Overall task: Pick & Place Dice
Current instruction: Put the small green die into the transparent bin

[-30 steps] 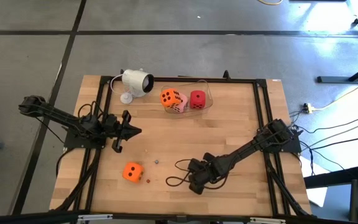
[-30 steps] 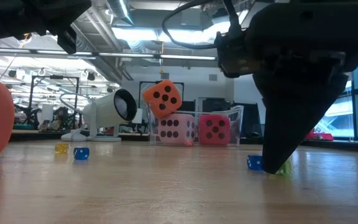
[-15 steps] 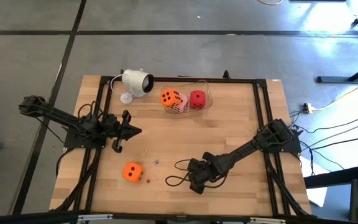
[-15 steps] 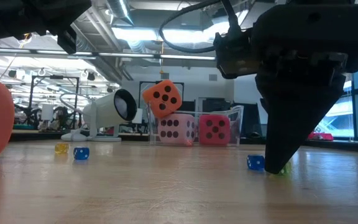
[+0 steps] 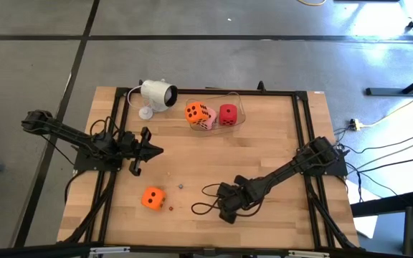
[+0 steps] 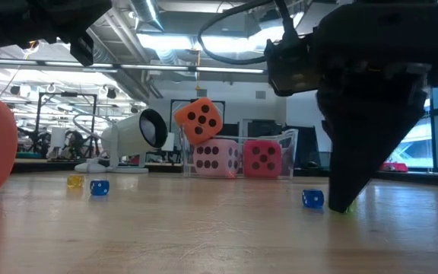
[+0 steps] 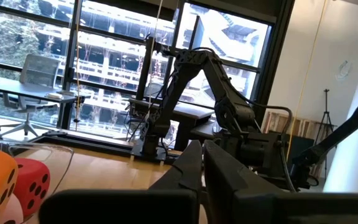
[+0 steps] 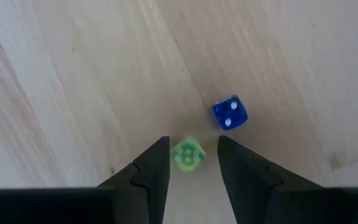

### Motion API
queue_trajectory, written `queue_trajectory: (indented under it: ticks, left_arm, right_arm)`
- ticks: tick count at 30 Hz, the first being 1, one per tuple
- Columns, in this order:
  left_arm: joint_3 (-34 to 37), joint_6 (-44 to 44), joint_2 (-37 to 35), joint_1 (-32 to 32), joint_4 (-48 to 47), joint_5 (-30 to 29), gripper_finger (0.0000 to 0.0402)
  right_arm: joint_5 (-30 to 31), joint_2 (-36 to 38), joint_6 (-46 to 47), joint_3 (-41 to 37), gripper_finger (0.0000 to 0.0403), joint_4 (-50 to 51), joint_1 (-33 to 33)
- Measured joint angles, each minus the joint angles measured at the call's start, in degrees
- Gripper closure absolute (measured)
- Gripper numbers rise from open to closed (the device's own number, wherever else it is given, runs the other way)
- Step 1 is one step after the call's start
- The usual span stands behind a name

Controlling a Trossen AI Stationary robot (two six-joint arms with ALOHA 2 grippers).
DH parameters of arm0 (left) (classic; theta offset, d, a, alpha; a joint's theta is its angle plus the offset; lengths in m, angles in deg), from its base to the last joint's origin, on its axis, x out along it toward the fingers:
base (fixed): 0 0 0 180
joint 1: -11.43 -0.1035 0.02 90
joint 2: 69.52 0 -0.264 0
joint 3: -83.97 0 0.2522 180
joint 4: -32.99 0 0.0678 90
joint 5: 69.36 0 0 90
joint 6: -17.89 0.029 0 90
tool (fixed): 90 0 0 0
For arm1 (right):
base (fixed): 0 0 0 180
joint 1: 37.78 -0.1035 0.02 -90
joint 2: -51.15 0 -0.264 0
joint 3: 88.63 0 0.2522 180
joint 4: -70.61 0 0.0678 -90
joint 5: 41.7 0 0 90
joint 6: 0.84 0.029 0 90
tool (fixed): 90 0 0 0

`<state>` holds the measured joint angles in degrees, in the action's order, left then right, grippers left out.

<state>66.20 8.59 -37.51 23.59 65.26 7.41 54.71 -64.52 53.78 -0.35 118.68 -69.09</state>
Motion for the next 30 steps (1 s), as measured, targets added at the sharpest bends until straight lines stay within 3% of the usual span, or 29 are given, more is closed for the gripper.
queue_trajectory:
  ticks: [18, 30]
  left_arm:
    - [0.00, -0.01, 0.01, 0.00, 0.00, 0.00, 0.0389]
    - [0.00, -0.01, 0.00, 0.00, 0.02, 0.00, 0.0391]
  right_arm:
    - [-0.30, 0.22, -1.10, 0.01, 0.0271, 0.18, -0.04]
    - [-0.28, 0.32, 0.10, 0.03, 0.0356, -0.16, -0.31]
